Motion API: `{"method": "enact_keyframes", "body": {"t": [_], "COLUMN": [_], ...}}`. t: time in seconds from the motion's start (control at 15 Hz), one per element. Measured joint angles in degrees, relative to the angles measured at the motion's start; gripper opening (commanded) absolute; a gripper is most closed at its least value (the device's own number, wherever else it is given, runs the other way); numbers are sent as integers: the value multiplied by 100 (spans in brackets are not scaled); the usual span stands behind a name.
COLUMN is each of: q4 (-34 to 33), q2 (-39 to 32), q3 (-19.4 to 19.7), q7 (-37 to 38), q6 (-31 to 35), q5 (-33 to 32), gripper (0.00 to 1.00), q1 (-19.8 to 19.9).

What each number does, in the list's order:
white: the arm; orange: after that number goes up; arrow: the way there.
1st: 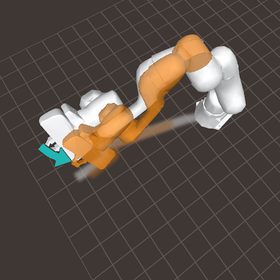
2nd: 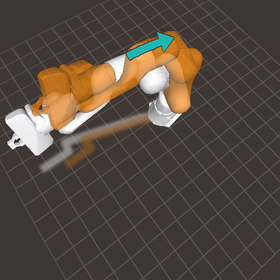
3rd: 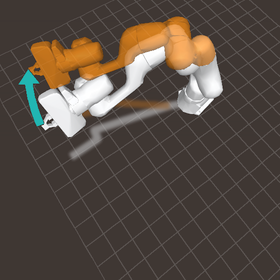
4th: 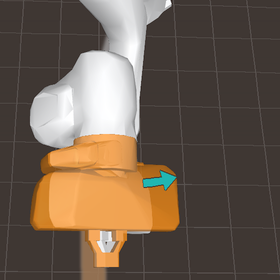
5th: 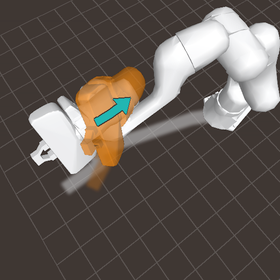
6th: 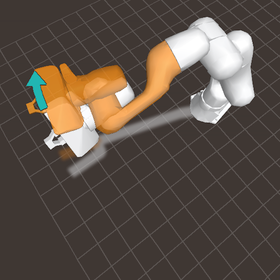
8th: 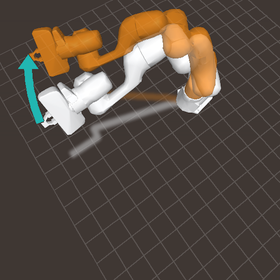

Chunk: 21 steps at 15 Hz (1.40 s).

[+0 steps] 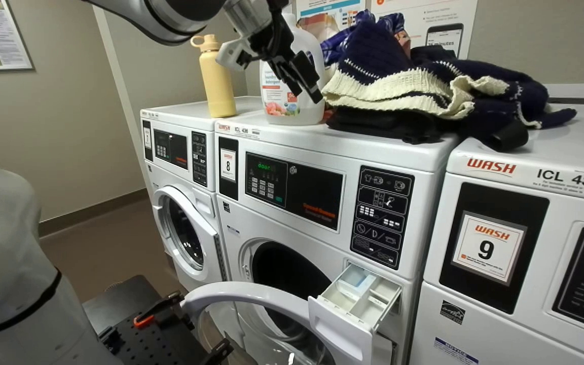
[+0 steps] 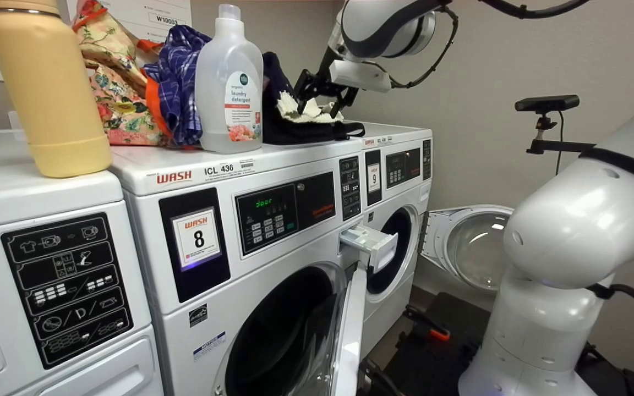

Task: Pour some detergent into the washing machine drawer in the middle

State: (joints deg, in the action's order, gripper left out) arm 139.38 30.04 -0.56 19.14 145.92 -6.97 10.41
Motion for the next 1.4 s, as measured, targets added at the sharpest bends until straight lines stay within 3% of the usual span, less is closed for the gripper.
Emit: {"method": "enact_keyframes", "body": {"t": [0.33,0.67,1.4], "q4": [-4,-33,-339], "q2": [-27,-71,-422], "q3": [-15,119,917], "q7": [-266,-1034,-3015], "q6": [894,1242,1364], "q5": [-155,-121,390], "gripper": [100,100,100], "q1": [73,-58,-1233]}}
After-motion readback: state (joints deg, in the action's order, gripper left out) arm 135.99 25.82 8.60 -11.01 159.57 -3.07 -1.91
